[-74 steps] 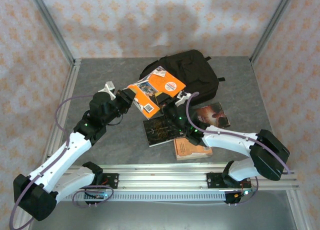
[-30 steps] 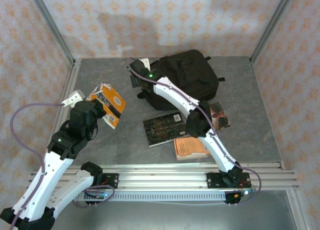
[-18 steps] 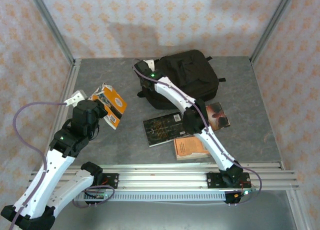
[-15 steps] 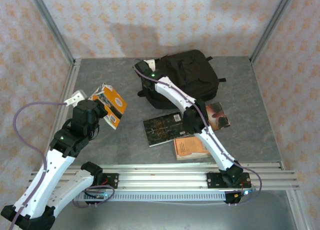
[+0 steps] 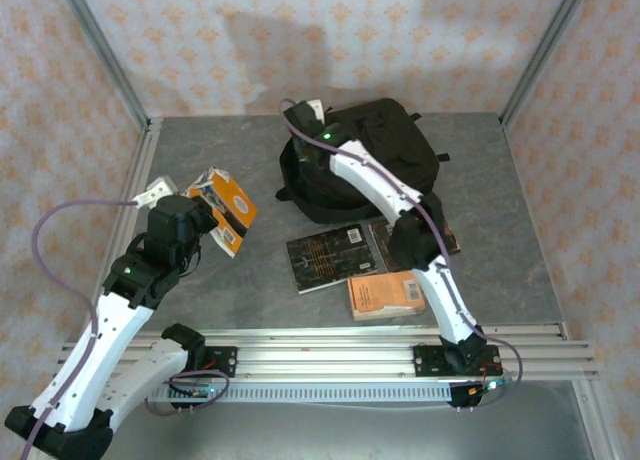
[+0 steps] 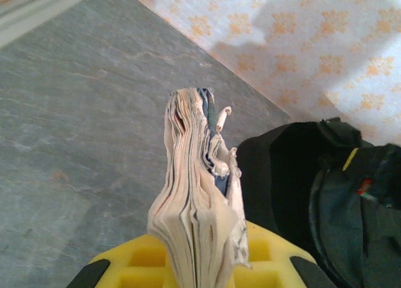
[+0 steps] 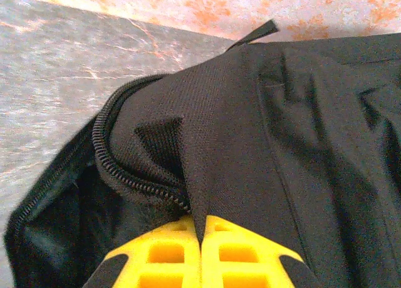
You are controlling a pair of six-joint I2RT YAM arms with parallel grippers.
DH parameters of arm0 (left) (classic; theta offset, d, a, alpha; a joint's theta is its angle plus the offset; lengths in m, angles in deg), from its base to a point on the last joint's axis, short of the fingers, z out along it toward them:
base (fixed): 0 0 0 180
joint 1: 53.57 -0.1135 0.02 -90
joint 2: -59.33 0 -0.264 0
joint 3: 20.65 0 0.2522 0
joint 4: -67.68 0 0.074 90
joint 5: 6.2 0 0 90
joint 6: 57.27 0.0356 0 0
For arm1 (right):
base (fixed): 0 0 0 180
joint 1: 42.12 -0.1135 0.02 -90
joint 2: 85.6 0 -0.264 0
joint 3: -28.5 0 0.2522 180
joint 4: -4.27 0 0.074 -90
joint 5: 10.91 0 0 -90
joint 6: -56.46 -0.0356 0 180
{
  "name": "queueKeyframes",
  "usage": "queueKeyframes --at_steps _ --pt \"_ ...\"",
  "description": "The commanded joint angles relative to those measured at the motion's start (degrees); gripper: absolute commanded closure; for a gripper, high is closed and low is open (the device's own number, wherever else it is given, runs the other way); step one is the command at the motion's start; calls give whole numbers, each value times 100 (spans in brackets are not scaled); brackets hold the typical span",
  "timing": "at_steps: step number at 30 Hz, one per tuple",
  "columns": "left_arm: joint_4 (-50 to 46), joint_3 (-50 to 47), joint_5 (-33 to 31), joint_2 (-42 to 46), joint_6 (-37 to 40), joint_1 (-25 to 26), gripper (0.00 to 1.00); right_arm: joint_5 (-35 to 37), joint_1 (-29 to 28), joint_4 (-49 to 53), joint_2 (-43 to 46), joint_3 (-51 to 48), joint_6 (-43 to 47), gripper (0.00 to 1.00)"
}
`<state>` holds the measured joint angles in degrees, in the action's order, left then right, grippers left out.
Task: Pack books, pencil case, and school supplies into a backpack
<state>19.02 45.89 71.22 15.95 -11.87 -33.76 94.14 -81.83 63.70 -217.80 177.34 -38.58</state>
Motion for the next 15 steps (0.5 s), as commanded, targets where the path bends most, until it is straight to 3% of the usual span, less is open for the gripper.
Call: queueKeyframes --at_steps 1,8,15 --pt "809 376 731 -153 59 -39 100 -1379 160 101 832 -156 25 100" --pt "1978 418 1951 -593 -174 -65 100 -2482 296 370 1490 -588 86 100" --pt "2372 531 2197 -1093 -754 -65 100 -3332 608 201 1842 -1059 -345 100"
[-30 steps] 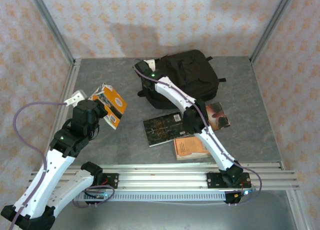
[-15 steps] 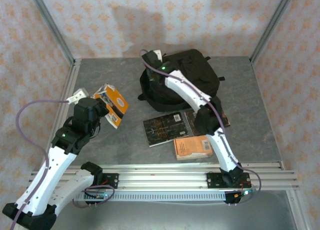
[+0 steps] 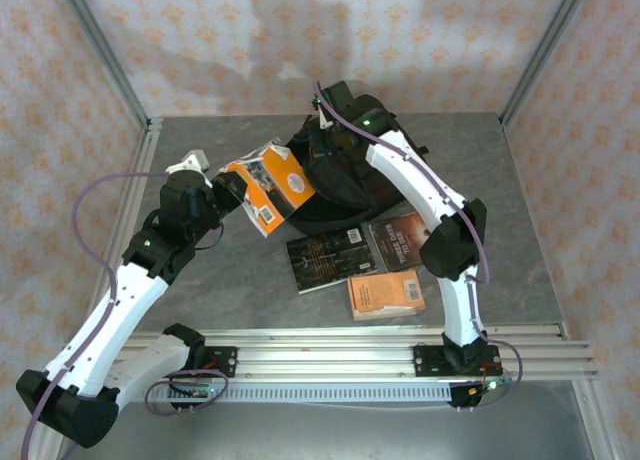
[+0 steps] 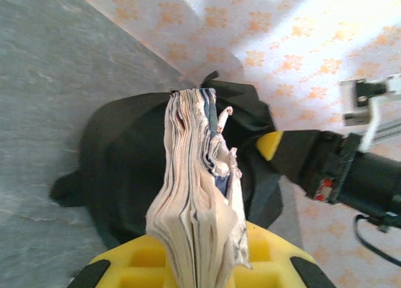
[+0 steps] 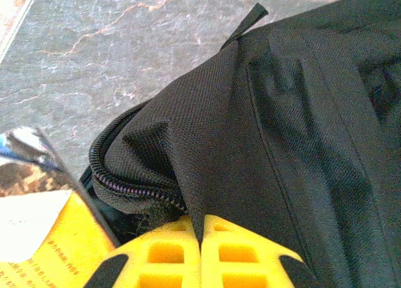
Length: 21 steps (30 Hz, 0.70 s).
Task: Pack books, pencil case, and school supplies into a backpack
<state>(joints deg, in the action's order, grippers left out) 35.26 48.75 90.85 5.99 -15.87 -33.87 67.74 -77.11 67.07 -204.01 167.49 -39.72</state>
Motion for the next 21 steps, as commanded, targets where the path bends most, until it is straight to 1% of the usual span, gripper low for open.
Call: queueKeyframes --at_steps 1,3,6,8,9,10,11,12,14,15,18,21 --pt "827 209 236 -203 -442 -62 100 -856 186 -164 498 -122 -294 100" --pt "991 176 295 -448 -654 -104 100 -1116 260 -192 534 -166 -374 100" --pt "1476 77 542 -853 -1076 -167 100 -1418 334 -147 533 -166 -454 100" --pt "1947 0 731 -1059 -1347 -186 100 -1642 352 -124 524 -174 -474 94" --pt "2230 -38 802 -1150 -1456 -186 100 -1770 352 -112 516 -174 -484 85" --pt "2578 -89 887 -1224 -1536 -186 100 -1888 352 -97 499 -174 -489 71" --pt "2889 -130 944 -1291 -1631 -186 100 -1983 352 -96 495 -183 -484 59" --pt "3225 -175 1002 -1358 -1766 -200 100 -2056 344 -96 510 -205 -480 49" --pt "3789 -308 1061 -1419 -1999 -228 100 -2002 352 -83 582 -240 -472 39" --pt "3995 -349 1062 -1420 -2069 -230 100 -1962 352 -95 636 -274 -454 36" --pt "4317 -421 1077 -1328 -2136 -248 100 -1843 352 -38 764 -308 -366 30" --pt "4268 -410 1035 -1230 -2062 -248 100 -1695 352 139 785 -223 -223 23"
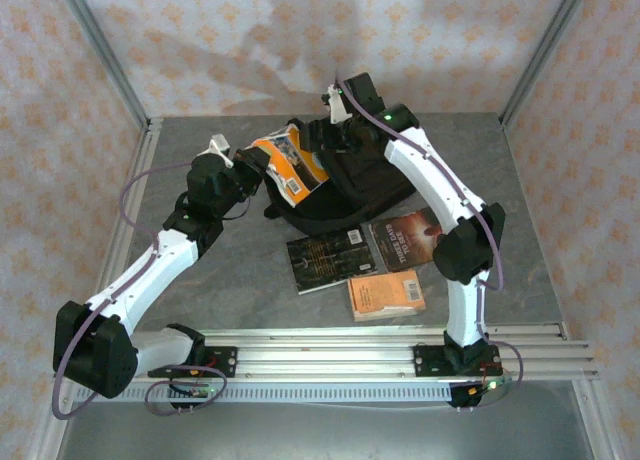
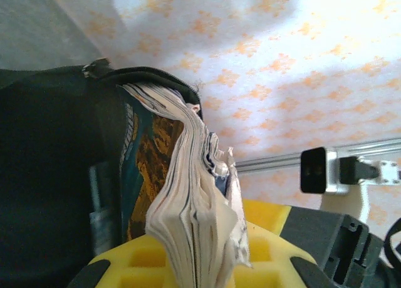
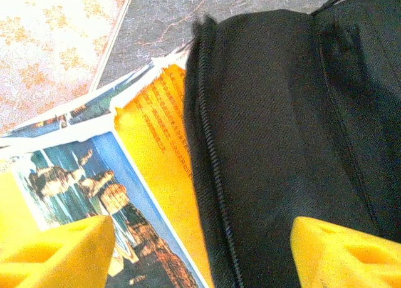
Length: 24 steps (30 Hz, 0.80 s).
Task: Pack books, pencil case, and school supplies into a backpack
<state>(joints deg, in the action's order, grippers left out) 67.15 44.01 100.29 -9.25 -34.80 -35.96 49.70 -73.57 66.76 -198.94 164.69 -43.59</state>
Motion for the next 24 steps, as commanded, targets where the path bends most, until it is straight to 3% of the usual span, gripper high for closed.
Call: queueKeyframes --at_steps 1,6,10,17,20,24 --pt "1038 87 99 276 -149 -38 100 183 -2 214 265 87 202 23" --pt "1028 158 204 -101 -305 -38 100 1029 -2 602 -77 458 409 22" --pt "1314 42 231 -335 -500 -38 100 1251 -2 677 -429 741 409 23" --pt "1468 31 283 -506 -579 -30 100 1309 6 1051 -1382 1968 372 40" --pt "1398 51 285 -516 -536 -29 100 1558 23 1187 -1725 2469 363 53" --pt "934 93 244 -453 -337 -46 100 1947 68 1282 -1810 2611 372 97"
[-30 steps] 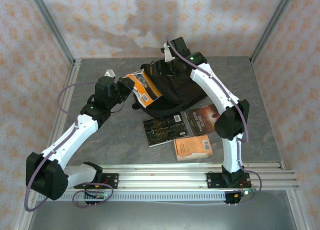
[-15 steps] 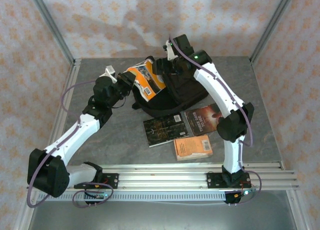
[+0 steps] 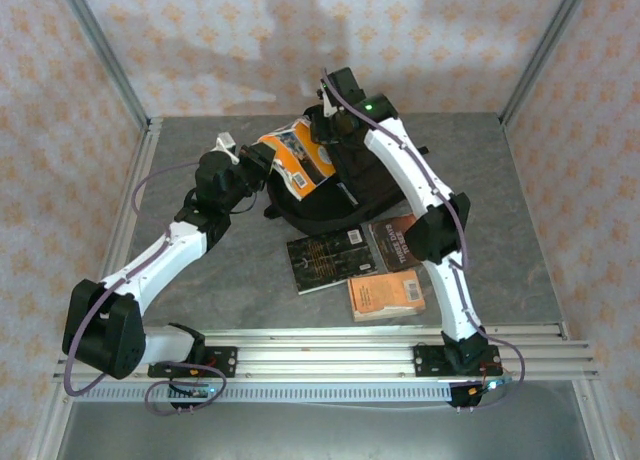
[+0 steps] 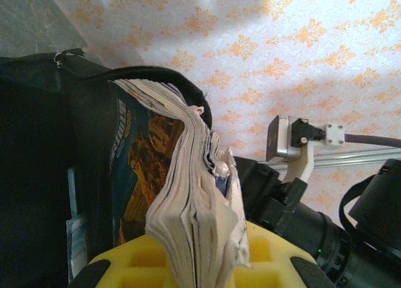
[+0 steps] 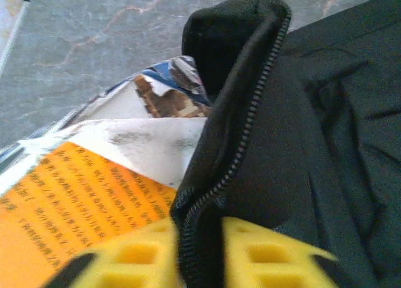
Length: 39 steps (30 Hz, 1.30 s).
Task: Pack books, pencil case, and school supplies into a backpack
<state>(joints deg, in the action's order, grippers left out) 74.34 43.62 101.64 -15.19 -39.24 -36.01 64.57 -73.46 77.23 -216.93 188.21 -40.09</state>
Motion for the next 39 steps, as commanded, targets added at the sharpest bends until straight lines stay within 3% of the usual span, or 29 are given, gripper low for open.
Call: queueKeyframes --at_steps 1,4,12,20,25,34,39 --pt "-12 154 66 169 207 -50 100 528 70 270 29 263 57 100" --pt "-785 288 -15 161 489 -94 100 669 75 182 351 53 222 100" --pt "-631 290 276 -304 296 -139 100 1207 75 -720 1730 -1139 207 100" --pt "-256 420 508 -708 86 -139 100 1281 75 -479 1759 -794 152 100" --pt "-572 512 548 -580 334 -130 100 1588 75 -523 1794 -808 158 100" --pt "-2032 1005 401 -98 1068 -96 100 1620 75 -558 1724 -874 100 100" --pt "-1703 861 518 -164 766 -91 100 1520 75 -585 1707 -853 40 100"
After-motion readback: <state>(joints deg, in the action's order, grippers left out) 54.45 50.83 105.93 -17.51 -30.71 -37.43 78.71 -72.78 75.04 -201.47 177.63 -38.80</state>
